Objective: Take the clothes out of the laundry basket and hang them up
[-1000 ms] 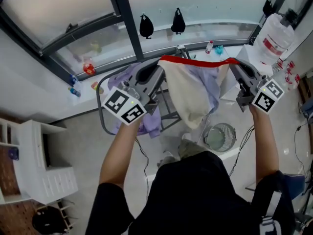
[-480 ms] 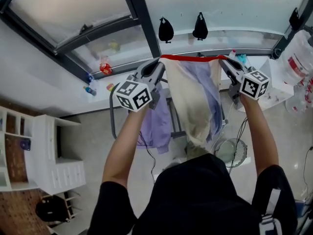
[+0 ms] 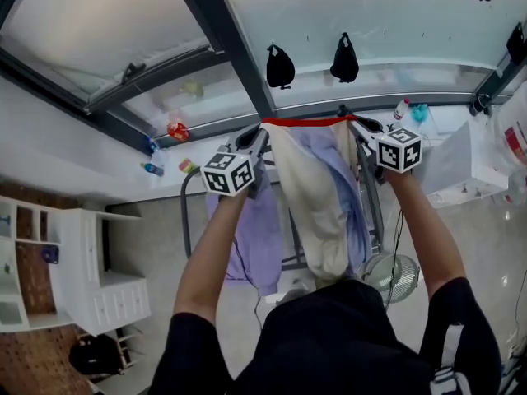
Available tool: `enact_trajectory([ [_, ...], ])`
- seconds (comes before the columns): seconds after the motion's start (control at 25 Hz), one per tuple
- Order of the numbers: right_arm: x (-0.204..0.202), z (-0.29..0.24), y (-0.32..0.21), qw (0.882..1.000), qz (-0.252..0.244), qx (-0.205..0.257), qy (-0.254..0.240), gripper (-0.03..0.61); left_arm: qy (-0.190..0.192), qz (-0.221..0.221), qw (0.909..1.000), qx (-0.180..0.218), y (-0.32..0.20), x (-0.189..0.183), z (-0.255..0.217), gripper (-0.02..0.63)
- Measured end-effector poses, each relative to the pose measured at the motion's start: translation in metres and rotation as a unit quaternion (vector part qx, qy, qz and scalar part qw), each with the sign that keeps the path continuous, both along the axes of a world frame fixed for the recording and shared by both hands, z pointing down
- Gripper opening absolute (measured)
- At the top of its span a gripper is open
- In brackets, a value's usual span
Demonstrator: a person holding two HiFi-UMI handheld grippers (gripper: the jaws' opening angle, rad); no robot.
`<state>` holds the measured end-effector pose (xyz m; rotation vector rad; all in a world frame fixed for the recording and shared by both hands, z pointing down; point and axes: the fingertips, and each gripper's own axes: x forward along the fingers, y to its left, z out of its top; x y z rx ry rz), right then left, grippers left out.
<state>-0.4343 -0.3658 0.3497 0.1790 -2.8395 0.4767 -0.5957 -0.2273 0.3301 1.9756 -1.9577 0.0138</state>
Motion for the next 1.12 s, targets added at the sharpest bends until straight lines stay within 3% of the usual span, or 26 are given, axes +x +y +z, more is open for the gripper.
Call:
enact_trajectory([
  [0.16, -0.021, 0.035, -0.029, 0.999, -0.011, 0.018, 0.037, 0.008, 0.053, -0.025, 0.9981, -0.02, -0.035, -0.024, 0.04, 0.014],
  [0.36, -0.038, 0.101, -0.042, 0.995, -0.02, -0.003, 0.094, 0.008, 0.048, -0.032, 0.9951, -0.08, -0.058, -0.035, 0.105, 0.014],
  [0.52, -0.051, 0.144, -0.052, 0.986, -0.048, 0.042, 0.154, 0.008, 0.039, -0.047, 0.9908, -0.121, -0.072, -0.047, 0.152, 0.014],
  [0.72, -0.058, 0.186, -0.06, 0.976, -0.072, 0.051, 0.198, 0.008, 0.066, -0.054, 0.9852, -0.149, -0.077, -0.056, 0.194, 0.015],
  [0.84, -0.059, 0.204, -0.061, 0.971, -0.079, 0.046, 0.219, 0.008, 0.063, -0.051, 0.9816, -0.173, -0.076, -0.057, 0.214, 0.015],
  [1.12, -0.06, 0.212, -0.055, 0.963, -0.1, 0.068, 0.242, 0.009, 0.055, -0.065, 0.9789, -0.186, -0.066, -0.06, 0.233, 0.015],
])
